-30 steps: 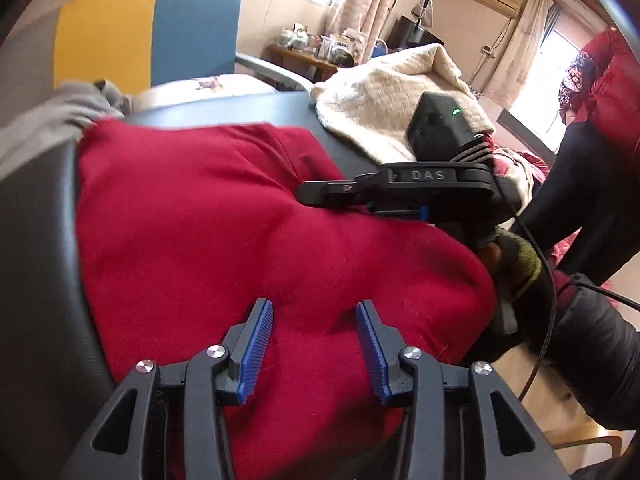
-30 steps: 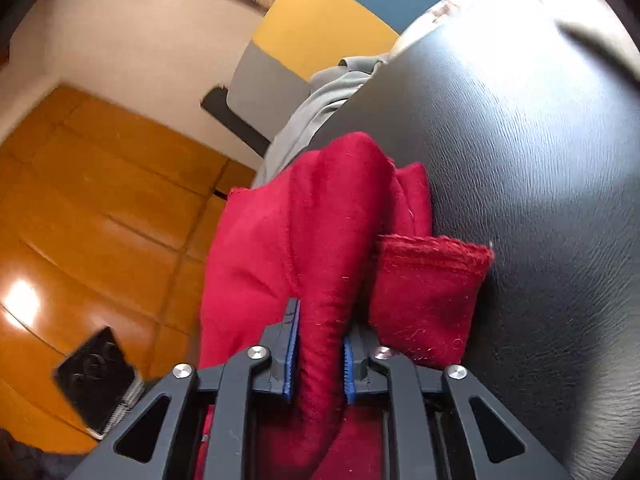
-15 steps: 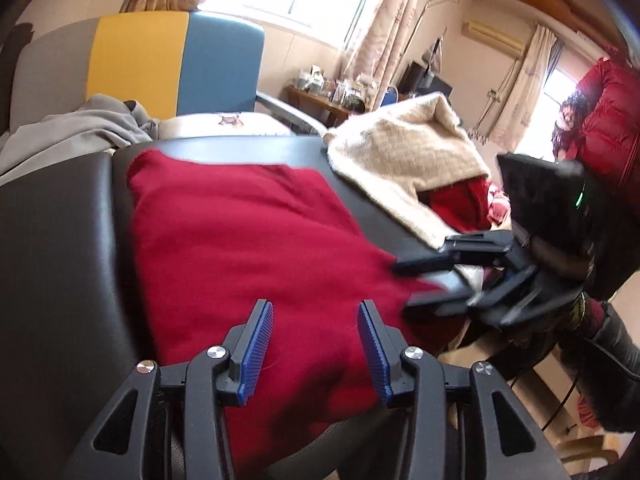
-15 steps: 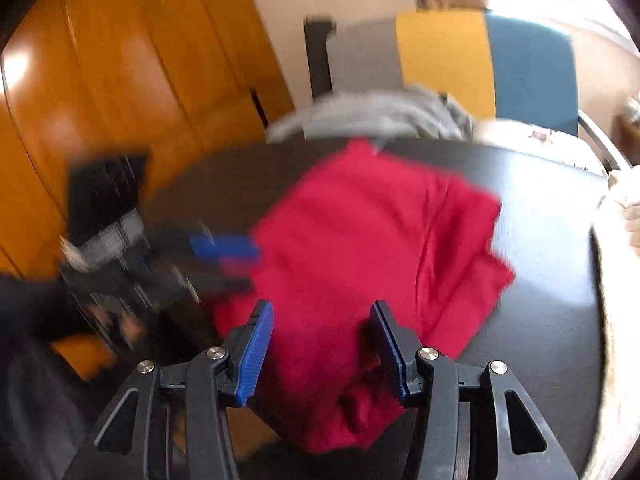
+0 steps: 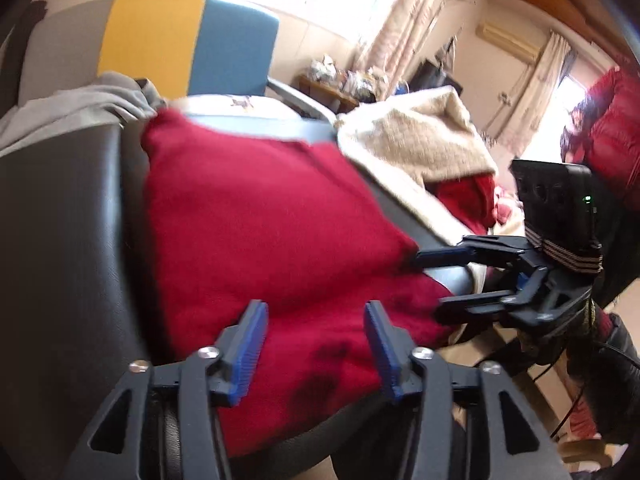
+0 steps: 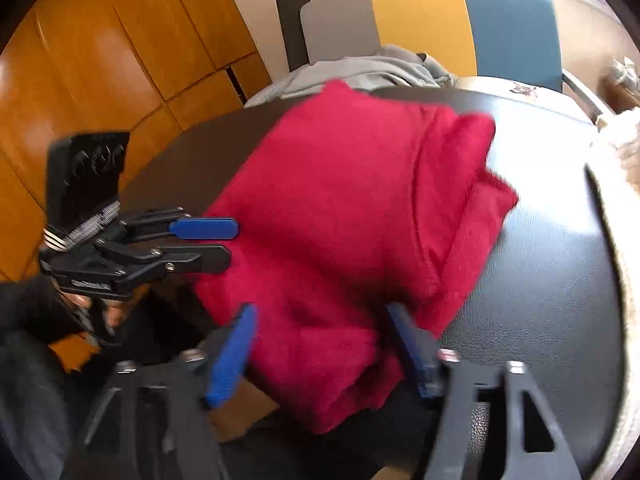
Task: Fold clothes
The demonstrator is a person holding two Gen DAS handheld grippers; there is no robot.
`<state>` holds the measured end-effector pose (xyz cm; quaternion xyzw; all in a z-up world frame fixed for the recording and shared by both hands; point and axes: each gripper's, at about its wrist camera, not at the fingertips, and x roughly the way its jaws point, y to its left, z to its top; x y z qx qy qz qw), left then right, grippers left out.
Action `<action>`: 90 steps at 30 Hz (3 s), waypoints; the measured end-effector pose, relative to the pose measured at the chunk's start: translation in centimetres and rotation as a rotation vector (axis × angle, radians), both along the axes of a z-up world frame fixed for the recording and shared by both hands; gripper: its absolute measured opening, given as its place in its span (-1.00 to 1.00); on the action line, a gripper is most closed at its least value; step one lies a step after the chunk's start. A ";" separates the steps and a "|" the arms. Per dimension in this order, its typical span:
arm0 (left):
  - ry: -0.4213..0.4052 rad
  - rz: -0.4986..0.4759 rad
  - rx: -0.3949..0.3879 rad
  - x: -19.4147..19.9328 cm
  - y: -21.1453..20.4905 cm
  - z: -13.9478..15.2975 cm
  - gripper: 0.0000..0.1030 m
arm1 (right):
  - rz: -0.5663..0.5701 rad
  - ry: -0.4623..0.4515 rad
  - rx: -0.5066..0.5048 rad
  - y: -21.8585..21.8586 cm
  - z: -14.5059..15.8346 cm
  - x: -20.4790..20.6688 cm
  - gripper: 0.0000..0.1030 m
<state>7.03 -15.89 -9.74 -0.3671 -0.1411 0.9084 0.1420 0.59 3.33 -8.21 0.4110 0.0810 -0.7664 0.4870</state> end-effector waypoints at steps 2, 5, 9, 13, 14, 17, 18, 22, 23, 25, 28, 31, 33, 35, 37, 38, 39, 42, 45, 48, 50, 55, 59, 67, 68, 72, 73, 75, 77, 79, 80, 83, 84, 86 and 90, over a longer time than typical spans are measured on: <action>0.033 0.023 0.000 0.0 -0.4 0.8 0.26 | -0.022 0.068 -0.034 -0.8 2.6 -0.1 0.97; 0.070 0.051 -0.008 0.2 -0.9 1.6 0.30 | -0.056 0.119 -0.119 -2.6 6.0 -1.8 1.00; 0.072 0.064 -0.016 0.3 -1.0 1.1 0.30 | -0.027 0.039 -0.210 -7.4 8.0 -6.2 1.00; 0.059 0.028 -0.045 0.1 0.0 -0.2 0.30 | 0.106 -0.035 -0.100 -14.1 5.5 -9.7 1.00; 0.063 0.020 -0.068 0.0 0.4 -0.6 0.31 | 0.128 -0.046 -0.052 -15.3 4.4 -10.5 1.00; 0.053 0.000 -0.129 -0.7 1.6 -2.1 0.32 | 0.125 0.007 0.179 -18.8 -1.7 -12.9 1.00; 0.060 0.013 -0.163 -0.6 2.0 -2.5 0.32 | 0.119 -0.010 0.244 -19.7 -4.6 -13.8 1.00; 0.074 0.016 -0.196 -0.1 3.0 -3.2 0.32 | 0.074 -0.118 0.116 -18.2 -5.3 -16.0 1.00; 0.079 0.015 -0.188 0.1 3.1 -3.4 0.32 | 0.078 -0.120 0.116 -18.2 -5.3 -16.1 1.00; 0.093 0.011 -0.206 0.5 3.3 -3.7 0.32 | 0.082 -0.132 0.102 -18.1 -5.4 -16.3 1.00; 0.088 0.026 -0.125 0.7 2.5 -3.0 0.32 | 0.079 -0.133 0.084 -17.5 -5.1 -16.2 1.00; 0.082 0.072 -0.001 0.6 0.4 -1.5 0.32 | 0.074 -0.145 0.059 -17.4 -4.4 -16.5 1.00; 0.104 0.109 0.002 0.6 -0.7 -0.3 0.32 | 0.067 -0.139 0.045 -17.2 -3.5 -16.4 1.00; 0.135 0.144 -0.015 0.5 -1.7 0.8 0.33 | 0.061 -0.117 0.029 -16.3 -2.2 -16.0 1.00; 0.151 0.177 -0.020 0.1 -2.8 1.6 0.33 | 0.057 -0.103 -0.007 -14.6 -0.6 -15.6 1.00; 0.153 0.186 -0.029 -0.4 -3.1 1.8 0.33 | 0.056 -0.097 -0.027 -13.6 0.2 -15.3 1.00; 0.156 0.195 -0.038 -0.9 -3.4 2.0 0.33 | 0.062 -0.093 -0.036 -12.5 0.8 -14.9 1.00; 0.149 0.206 -0.062 -2.6 -3.8 2.3 0.33 | 0.099 -0.090 -0.044 -8.9 1.6 -13.1 1.00; 0.052 0.181 -0.066 -5.3 -3.4 0.7 0.34 | 0.125 -0.113 -0.002 -6.4 0.0 -11.8 1.00; -0.053 0.157 -0.099 -7.1 -1.9 -2.8 0.31 | 0.104 -0.061 0.020 -4.2 -3.5 -10.5 1.00; -0.005 0.181 -0.141 -6.4 -1.0 -2.8 0.31 | 0.072 -0.025 -0.035 -3.4 -4.1 -10.0 1.00; -0.002 0.177 -0.055 -5.6 -2.6 -2.0 0.31 | 0.031 -0.008 -0.133 -2.1 -4.4 -9.7 1.00; 0.010 0.239 0.107 -3.1 -6.4 -1.3 0.35 | -0.007 -0.047 -0.148 -1.3 -3.0 -9.5 1.00; -0.032 0.191 0.238 -4.1 -10.2 -2.8 0.42 | -0.161 -0.263 -0.184 3.6 -3.4 -9.9 1.00; -0.038 0.177 0.251 -4.7 -10.2 -3.0 0.42 | -0.171 -0.287 -0.170 3.7 -4.1 -9.9 1.00; -0.078 0.137 0.316 -6.9 -10.0 -4.5 0.42 | -0.155 -0.362 -0.224 2.4 -5.3 -10.6 1.00; -0.098 0.134 0.346 -7.4 -10.1 -4.9 0.42 | -0.149 -0.388 -0.238 2.0 -5.5 -10.8 1.00; -0.110 0.133 0.377 -8.4 -9.9 -5.6 0.46 | -0.163 -0.398 -0.242 1.0 -5.6 -11.1 1.00; -0.108 0.131 0.390 -9.0 -9.6 -6.0 0.46 | -0.161 -0.374 -0.220 0.3 -5.5 -10.9 1.00; -0.109 0.135 0.389 -9.0 -9.2 -6.2 0.44 | -0.144 -0.328 -0.191 -0.3 -5.3 -10.3 1.00; -0.115 0.138 0.394 -8.9 -9.1 -6.3 0.30 | -0.154 -0.307 -0.166 -0.4 -5.2 -10.2 0.98; -0.147 0.148 0.449 -8.0 -9.4 -6.6 -0.14 | -0.184 -0.267 -0.109 -0.5 -4.7 -10.0 0.49; -0.139 0.154 0.455 -7.2 -9.6 -6.4 -0.20 | -0.180 -0.274 -0.114 -0.4 -4.7 -9.8 0.31; -0.123 0.175 0.455 -5.1 -10.1 -6.0 -0.25 | -0.163 -0.276 -0.114 -0.5 -4.5 -9.1 0.29; -0.077 0.269 0.450 1.1 -13.4 -4.7 -0.28 | -0.057 -0.286 -0.124 -4.9 -3.9 -7.0 0.21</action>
